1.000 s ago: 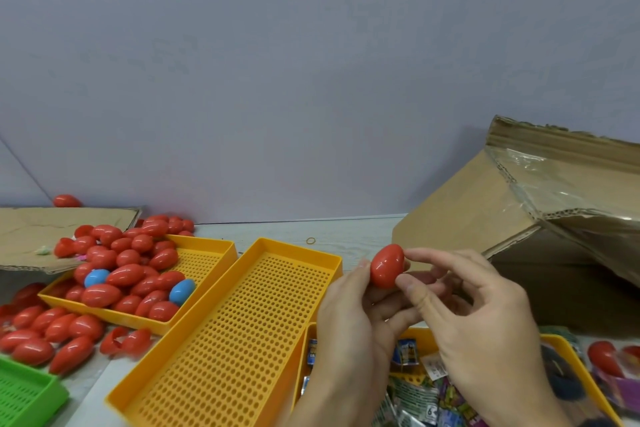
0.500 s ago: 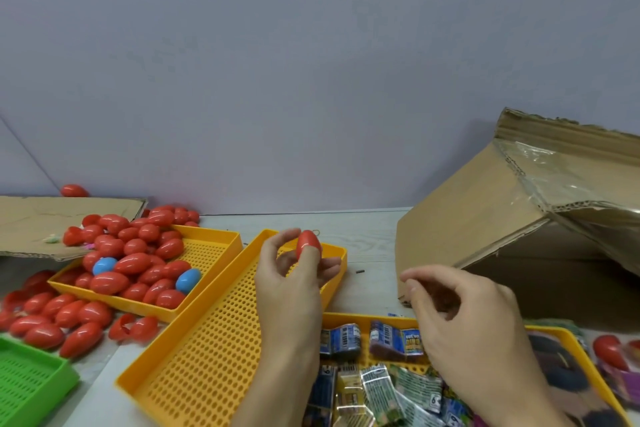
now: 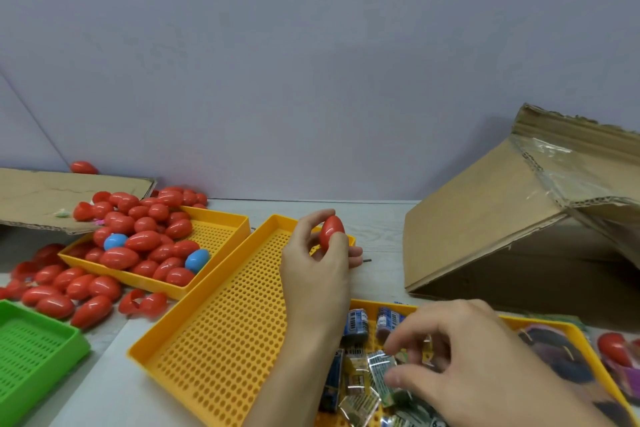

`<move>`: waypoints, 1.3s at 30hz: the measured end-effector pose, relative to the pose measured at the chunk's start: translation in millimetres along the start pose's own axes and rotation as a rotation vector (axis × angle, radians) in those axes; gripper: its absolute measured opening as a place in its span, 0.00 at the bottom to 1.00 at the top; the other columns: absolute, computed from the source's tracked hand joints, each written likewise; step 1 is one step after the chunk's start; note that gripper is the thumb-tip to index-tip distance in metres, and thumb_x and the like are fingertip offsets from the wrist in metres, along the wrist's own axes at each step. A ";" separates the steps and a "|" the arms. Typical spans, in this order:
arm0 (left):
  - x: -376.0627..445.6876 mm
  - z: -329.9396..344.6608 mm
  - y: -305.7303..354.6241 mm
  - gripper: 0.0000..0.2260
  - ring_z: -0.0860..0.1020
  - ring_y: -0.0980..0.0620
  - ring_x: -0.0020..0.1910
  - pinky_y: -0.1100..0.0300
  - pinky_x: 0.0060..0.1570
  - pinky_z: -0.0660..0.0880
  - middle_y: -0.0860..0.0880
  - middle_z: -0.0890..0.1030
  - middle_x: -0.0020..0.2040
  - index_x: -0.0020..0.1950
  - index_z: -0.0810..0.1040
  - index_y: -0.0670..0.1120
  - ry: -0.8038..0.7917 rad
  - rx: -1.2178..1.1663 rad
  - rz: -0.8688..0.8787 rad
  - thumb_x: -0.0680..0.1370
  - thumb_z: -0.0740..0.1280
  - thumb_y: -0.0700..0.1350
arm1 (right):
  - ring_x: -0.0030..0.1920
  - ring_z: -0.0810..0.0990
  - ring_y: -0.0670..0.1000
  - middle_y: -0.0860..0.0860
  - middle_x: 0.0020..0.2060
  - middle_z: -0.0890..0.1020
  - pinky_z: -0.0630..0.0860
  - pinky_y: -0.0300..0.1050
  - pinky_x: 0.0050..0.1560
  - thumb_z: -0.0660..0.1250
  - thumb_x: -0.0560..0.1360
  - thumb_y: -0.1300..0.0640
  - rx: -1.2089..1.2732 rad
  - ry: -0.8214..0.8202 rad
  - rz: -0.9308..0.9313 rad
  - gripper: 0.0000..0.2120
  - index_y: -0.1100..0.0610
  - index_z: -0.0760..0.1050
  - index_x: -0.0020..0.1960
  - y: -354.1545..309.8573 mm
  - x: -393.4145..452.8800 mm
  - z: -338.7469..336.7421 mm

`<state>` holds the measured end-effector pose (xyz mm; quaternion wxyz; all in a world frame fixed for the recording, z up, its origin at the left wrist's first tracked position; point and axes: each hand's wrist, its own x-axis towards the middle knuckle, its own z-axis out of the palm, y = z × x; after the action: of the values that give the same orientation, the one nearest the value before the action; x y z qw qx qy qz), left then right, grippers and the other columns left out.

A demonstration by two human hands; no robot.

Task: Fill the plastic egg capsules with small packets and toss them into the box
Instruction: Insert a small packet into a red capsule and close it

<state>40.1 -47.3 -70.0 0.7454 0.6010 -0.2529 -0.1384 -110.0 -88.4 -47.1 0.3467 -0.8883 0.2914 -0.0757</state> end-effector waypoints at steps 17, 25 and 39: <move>-1.3 3.0 -1.6 0.09 0.84 0.51 0.39 0.63 0.37 0.80 0.45 0.81 0.46 0.58 0.79 0.49 -0.053 0.034 0.009 0.81 0.64 0.39 | 0.41 0.76 0.43 0.42 0.36 0.77 0.77 0.42 0.43 0.67 0.72 0.36 -0.400 0.199 0.250 0.12 0.44 0.79 0.43 17.1 -5.6 -1.5; -1.2 2.6 -2.0 0.09 0.84 0.51 0.38 0.61 0.38 0.81 0.45 0.81 0.45 0.58 0.79 0.49 -0.054 0.049 0.002 0.81 0.64 0.39 | 0.35 0.75 0.41 0.42 0.32 0.77 0.69 0.34 0.32 0.65 0.76 0.46 -0.313 0.272 0.227 0.09 0.45 0.76 0.38 16.9 -7.2 -3.5; -4.3 2.7 4.9 0.10 0.73 0.51 0.33 0.58 0.33 0.73 0.45 0.75 0.37 0.43 0.76 0.49 -0.238 0.018 -0.119 0.78 0.62 0.36 | 0.32 0.82 0.43 0.53 0.32 0.85 0.69 0.46 0.40 0.70 0.75 0.51 0.744 0.450 0.236 0.07 0.39 0.83 0.43 28.8 -0.5 -9.9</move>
<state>34.6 -46.2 -65.7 0.6953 0.6008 -0.3048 -0.2506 -127.1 -110.8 -58.7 0.5767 -0.6255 0.4118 -0.3266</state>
